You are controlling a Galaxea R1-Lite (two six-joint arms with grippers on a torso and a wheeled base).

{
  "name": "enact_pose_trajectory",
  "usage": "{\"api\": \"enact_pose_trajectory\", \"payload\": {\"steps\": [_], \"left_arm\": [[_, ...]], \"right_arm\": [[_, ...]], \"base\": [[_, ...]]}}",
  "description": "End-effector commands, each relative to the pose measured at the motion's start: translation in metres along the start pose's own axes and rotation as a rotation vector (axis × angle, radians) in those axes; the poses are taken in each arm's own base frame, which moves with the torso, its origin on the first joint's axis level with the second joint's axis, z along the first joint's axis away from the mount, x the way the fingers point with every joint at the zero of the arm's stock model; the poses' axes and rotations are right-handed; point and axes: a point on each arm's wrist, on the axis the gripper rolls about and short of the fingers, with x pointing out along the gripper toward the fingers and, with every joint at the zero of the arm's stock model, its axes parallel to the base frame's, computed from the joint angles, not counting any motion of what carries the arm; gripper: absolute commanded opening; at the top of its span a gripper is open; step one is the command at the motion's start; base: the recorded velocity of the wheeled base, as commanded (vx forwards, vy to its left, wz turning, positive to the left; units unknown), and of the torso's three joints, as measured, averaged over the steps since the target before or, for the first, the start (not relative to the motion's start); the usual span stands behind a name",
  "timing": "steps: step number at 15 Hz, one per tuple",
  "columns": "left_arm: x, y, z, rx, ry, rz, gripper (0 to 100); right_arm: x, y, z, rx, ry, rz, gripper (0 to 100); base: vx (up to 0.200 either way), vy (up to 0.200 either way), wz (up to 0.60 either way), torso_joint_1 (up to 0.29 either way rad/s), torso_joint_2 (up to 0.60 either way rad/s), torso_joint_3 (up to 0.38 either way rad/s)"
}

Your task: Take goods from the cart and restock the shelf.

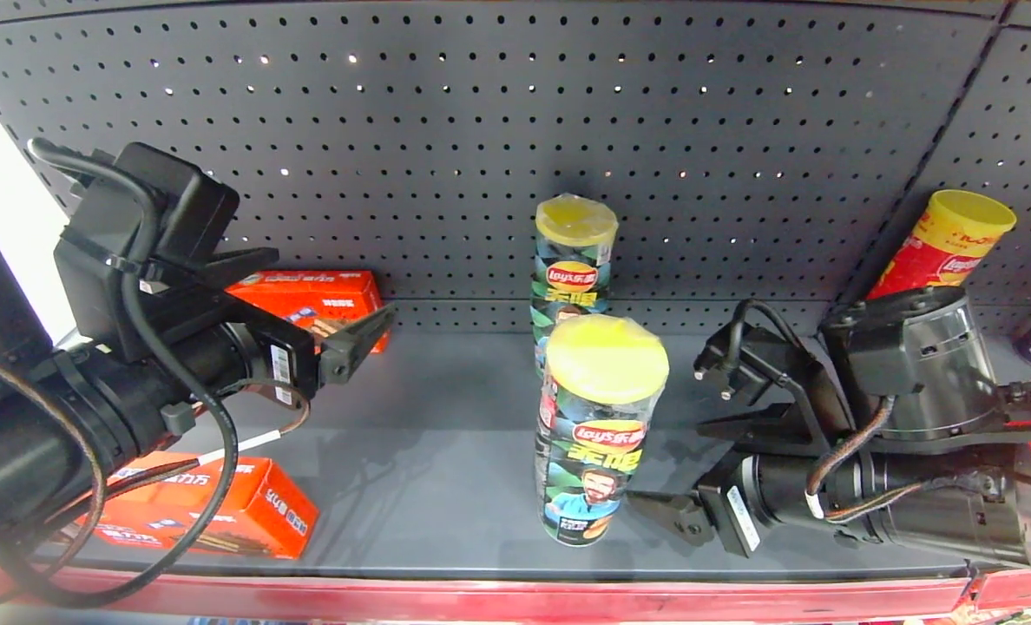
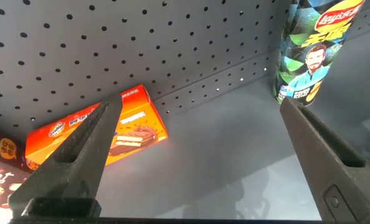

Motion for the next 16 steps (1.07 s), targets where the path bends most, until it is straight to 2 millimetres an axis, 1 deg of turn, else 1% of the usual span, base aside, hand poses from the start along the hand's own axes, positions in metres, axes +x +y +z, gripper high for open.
{"api": "enact_pose_trajectory", "payload": {"steps": [1, 9, 13, 14, 16], "left_arm": [[0.001, 0.0, -0.001, 0.001, 0.002, 0.0, 100], [0.0, 0.0, -0.001, 0.001, 0.002, 0.0, 100], [0.0, 0.0, 0.0, 0.0, 0.001, -0.001, 100], [0.0, 0.0, -0.001, -0.001, 0.004, -0.001, 100], [0.0, 0.0, -0.001, -0.001, 0.003, 0.001, 100]], "right_arm": [[0.001, 0.0, 0.0, -0.001, 0.002, 0.001, 100], [-0.001, 0.004, -0.001, -0.008, 0.002, 0.012, 100], [-0.004, -0.001, 0.001, 0.002, -0.01, -0.006, 100], [-0.008, -0.002, -0.002, 0.004, -0.01, -0.017, 100], [-0.009, -0.008, -0.004, 0.016, -0.003, -0.038, 100]], "base": [[0.0, 0.0, 0.0, 0.0, 0.0, 0.0], [0.0, 0.0, 0.0, 0.0, 0.0, 0.0], [0.0, 0.0, 0.0, 0.0, 0.0, 0.0], [0.0, 0.0, 0.0, 0.0, 0.0, 0.0], [0.0, 0.0, 0.0, 0.0, 0.0, 0.0]]}}
